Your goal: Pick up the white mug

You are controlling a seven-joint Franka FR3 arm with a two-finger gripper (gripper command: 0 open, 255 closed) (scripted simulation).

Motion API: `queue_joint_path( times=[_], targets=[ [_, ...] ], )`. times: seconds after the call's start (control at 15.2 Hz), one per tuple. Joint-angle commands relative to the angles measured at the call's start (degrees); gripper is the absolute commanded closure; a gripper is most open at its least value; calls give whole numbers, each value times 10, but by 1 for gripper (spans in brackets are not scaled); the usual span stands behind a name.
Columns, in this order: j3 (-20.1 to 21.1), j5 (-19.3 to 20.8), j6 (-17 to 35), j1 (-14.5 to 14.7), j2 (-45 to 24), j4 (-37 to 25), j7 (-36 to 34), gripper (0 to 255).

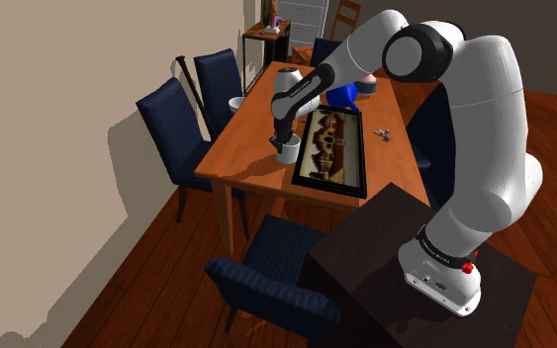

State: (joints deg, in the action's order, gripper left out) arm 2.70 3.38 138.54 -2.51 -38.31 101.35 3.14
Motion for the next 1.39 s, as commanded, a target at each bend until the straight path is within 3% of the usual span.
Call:
queue_joint_path(
  times=[0.0,0.33,1.32],
  targets=[
    [0,0,0,0,0,0,0,255],
    [0,0,-1,0,-1,-3,0,255],
    [4,-6,-80,-3,78,-2,4,255]
  ],
)
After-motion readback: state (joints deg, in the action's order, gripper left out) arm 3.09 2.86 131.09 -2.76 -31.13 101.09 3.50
